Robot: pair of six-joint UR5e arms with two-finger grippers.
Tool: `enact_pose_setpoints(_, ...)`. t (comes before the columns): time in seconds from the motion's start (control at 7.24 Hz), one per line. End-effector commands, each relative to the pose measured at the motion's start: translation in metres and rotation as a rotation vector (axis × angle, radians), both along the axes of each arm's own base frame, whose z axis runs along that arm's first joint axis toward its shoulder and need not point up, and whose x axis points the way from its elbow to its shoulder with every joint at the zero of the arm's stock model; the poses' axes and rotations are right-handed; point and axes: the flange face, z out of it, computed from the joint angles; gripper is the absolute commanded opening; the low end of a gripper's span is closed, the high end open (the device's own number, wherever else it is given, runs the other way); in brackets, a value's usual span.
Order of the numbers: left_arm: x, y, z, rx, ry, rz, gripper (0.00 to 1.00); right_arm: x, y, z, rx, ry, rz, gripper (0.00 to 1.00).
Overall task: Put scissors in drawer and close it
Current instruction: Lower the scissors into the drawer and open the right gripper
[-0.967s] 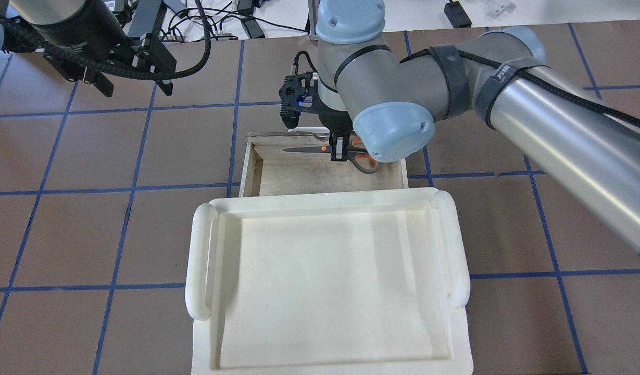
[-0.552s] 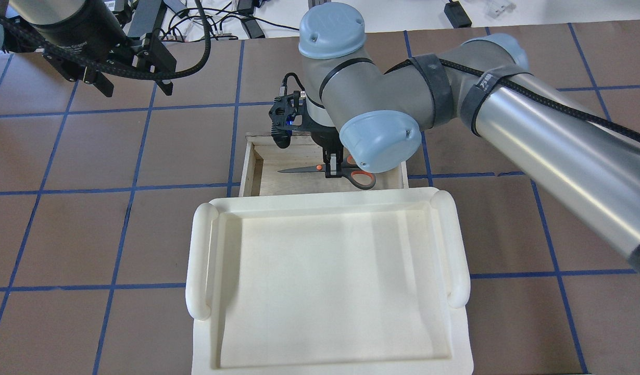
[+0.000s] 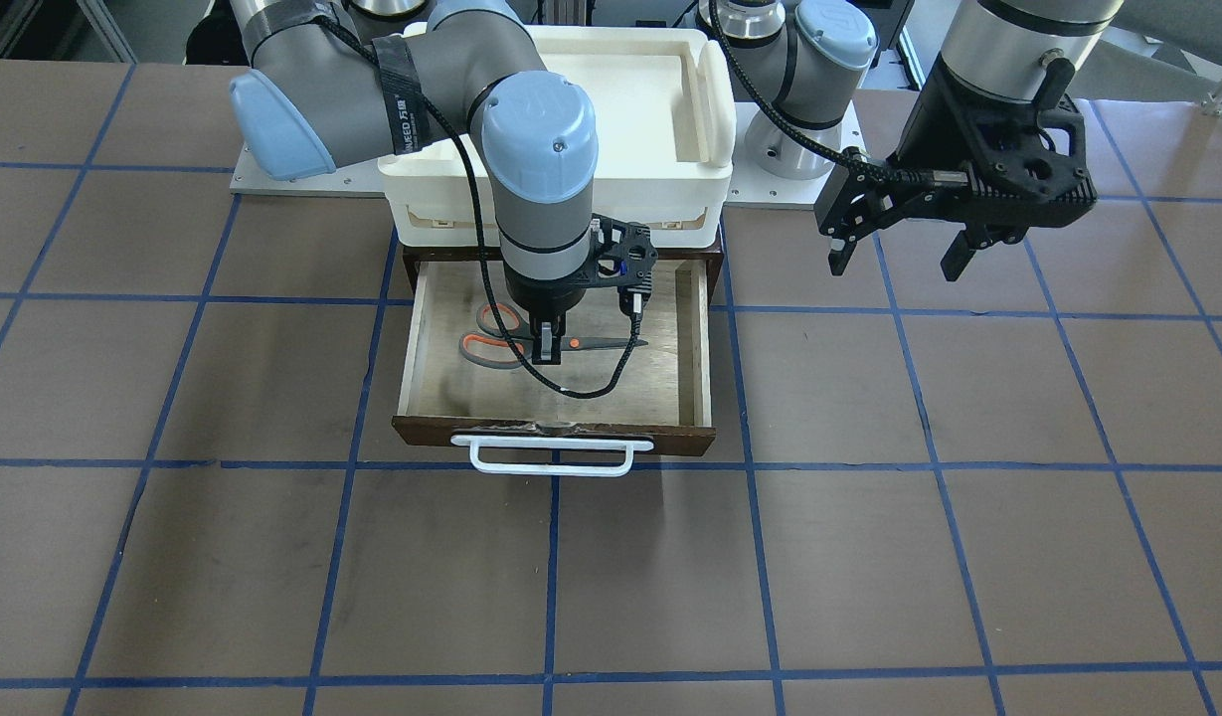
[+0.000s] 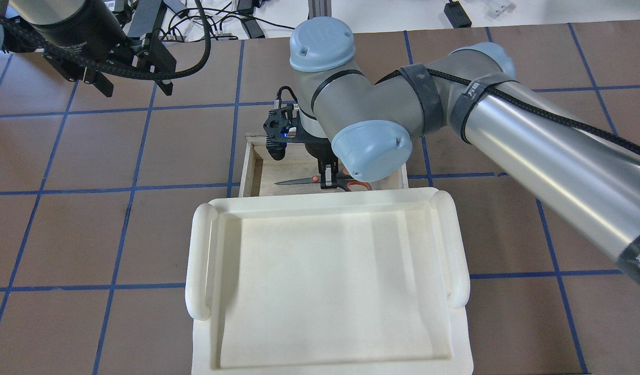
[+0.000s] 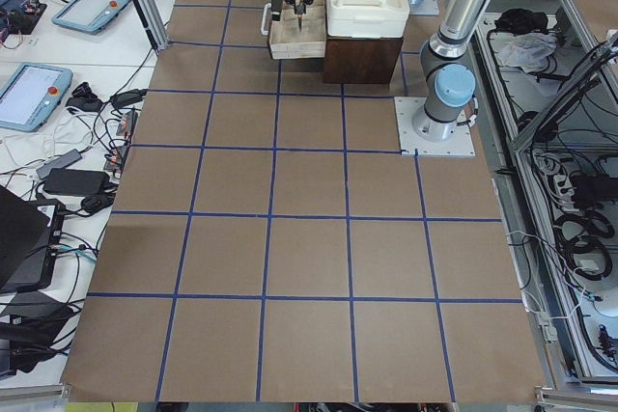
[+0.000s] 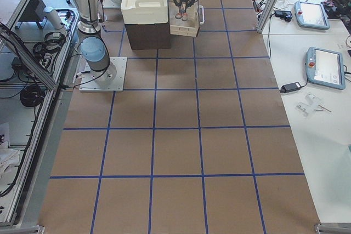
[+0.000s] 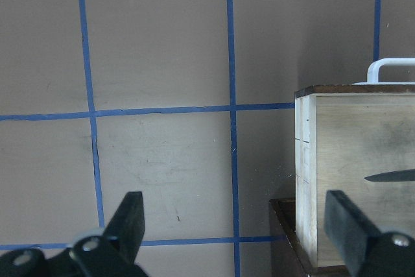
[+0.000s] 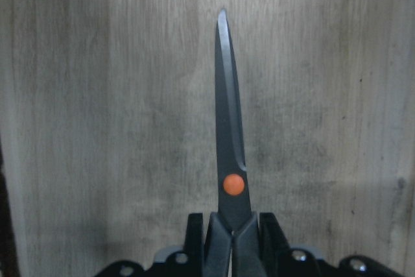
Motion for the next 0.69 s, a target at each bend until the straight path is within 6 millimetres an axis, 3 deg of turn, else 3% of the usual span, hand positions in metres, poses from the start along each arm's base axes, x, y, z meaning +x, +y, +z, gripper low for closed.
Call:
enact_pose_setpoints(0.0, 0.0000, 0.0000, 0.0000, 0.000, 0.000, 0.000, 1.00, -0.0017, 0.0063, -0.0137, 0.023, 0.011, 0.009, 0.00)
enact_pose_setpoints(0.28, 0.0000, 0.0004, -0.0005, 0.005, 0.000, 0.000, 1.00, 0.0017, 0.0096, -0.0175, 0.028, 0.013, 0.015, 0.00)
enact_pose_setpoints(0.41, 0.0002, 0.0000, -0.0020, 0.008, -0.001, 0.000, 1.00, 0.0017, 0.0122, -0.0212, 0.052, 0.014, -0.008, 0.80)
enact_pose_setpoints(0.55, -0.0005, 0.0003, -0.0042, 0.011, -0.003, -0.001, 1.00, 0.0017, 0.0123, -0.0212, 0.052, 0.016, -0.021, 1.00)
